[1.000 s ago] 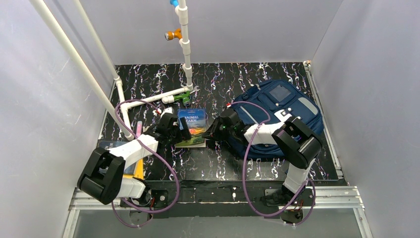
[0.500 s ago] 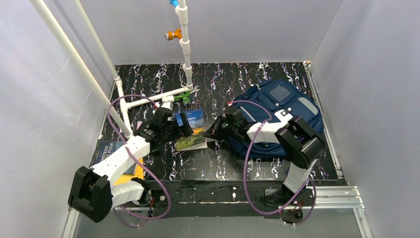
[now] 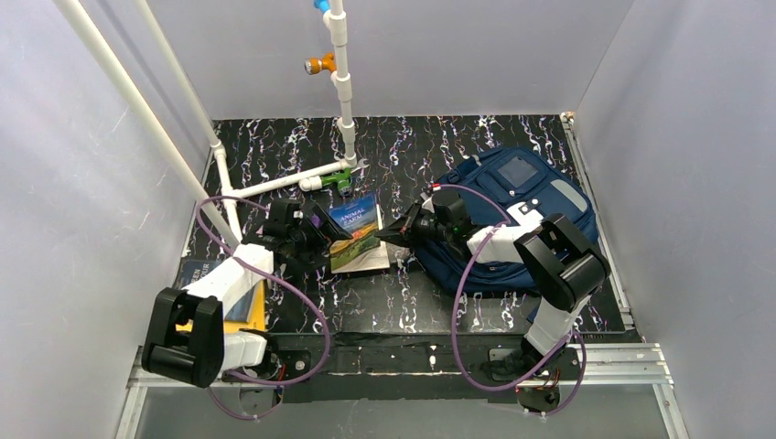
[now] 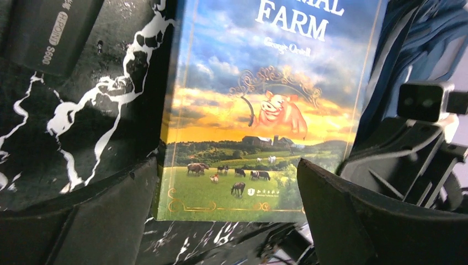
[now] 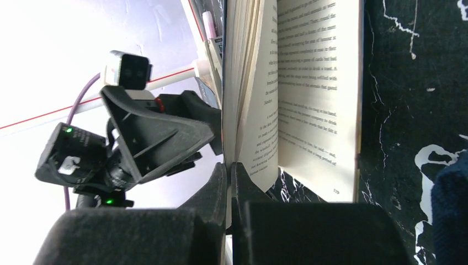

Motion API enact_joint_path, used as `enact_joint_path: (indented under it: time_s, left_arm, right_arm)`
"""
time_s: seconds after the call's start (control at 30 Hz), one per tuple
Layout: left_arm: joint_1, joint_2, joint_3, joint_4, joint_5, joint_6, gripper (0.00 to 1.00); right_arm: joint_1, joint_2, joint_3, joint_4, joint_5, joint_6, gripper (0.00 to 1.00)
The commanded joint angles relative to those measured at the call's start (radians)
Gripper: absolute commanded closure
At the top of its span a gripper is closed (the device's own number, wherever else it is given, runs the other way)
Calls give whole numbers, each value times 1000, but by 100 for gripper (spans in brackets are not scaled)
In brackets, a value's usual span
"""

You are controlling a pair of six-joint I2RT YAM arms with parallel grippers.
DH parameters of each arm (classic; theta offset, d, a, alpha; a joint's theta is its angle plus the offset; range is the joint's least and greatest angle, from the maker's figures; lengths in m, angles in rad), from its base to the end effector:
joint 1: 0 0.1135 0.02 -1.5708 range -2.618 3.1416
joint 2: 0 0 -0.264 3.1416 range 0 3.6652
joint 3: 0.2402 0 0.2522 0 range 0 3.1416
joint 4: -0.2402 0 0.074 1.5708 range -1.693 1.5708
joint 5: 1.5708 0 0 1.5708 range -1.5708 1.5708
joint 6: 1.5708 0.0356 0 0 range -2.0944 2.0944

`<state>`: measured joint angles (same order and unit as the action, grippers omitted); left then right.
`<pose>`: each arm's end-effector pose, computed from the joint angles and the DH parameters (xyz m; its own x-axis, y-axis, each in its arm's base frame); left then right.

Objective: Pack the student bag
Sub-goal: Pick up the book from the center of the board.

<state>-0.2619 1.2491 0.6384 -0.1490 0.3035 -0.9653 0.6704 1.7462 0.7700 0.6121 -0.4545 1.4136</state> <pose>0.2386 -0.0750 0.1983 -0.7539 -0.6103 -0.2434 -0.2872 0.6393 -0.7133 0.2661 0.2310 0.1664 -0.9125 0.4090 0.0081 0.1379 0.2888 0.9474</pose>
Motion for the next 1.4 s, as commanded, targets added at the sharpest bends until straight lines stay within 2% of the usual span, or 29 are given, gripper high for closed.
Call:
enact_joint_path:
  time_s: [0.0, 0.1, 0.17, 0.27, 0.33, 0.43, 0.53, 0.67, 0.73, 0.97, 1.03, 1.13, 1.27, 1.37]
  left_arm:
    - [12, 31, -45, 186, 99, -173, 6]
    - [12, 16, -2, 58, 37, -113, 4]
    - [12, -40, 0, -21, -72, -79, 2]
    - [13, -96, -12, -73, -153, -37, 2]
    - [13, -103, -43, -11, -117, -35, 2]
    - [16, -47, -87, 205, 27, -76, 3]
    - [16, 34, -37, 232, 105, -74, 5]
    - [17, 45, -33, 283, 82, -59, 9]
    - [18, 54, -38, 315, 88, -72, 13]
    - [24, 133, -59, 386, 119, -139, 37]
    - [26, 138, -88, 430, 105, -160, 40]
    - [28, 153, -99, 457, 107, -162, 41]
    - [35, 184, -84, 457, 138, -147, 29]
    - [50, 212, -78, 457, 174, -121, 28]
  right_arm:
    - [-5, -53, -3, 127, -61, 39, 99]
    - [-11, -50, -10, 140, -67, 45, 99]
    - [-16, -50, -14, 155, -75, 53, 99]
    - [-18, -54, -12, 160, -79, 54, 99]
    - [-19, -52, -7, 161, -88, 53, 99]
    - [-19, -50, -2, 164, -105, 53, 99]
    - [-20, -50, -1, 159, -120, 43, 99]
    - [-21, -41, 7, 153, -145, 26, 99]
    - [-20, -41, 1, 155, -157, 24, 99]
    - [-22, -41, -21, 156, -224, -18, 99]
    - [-22, -47, -29, 149, -237, -34, 99]
    - [-22, -55, -33, 109, -253, -82, 99]
    - [-32, -46, -41, 44, -281, -151, 99]
    - [-50, -31, -58, 51, -311, -165, 99]
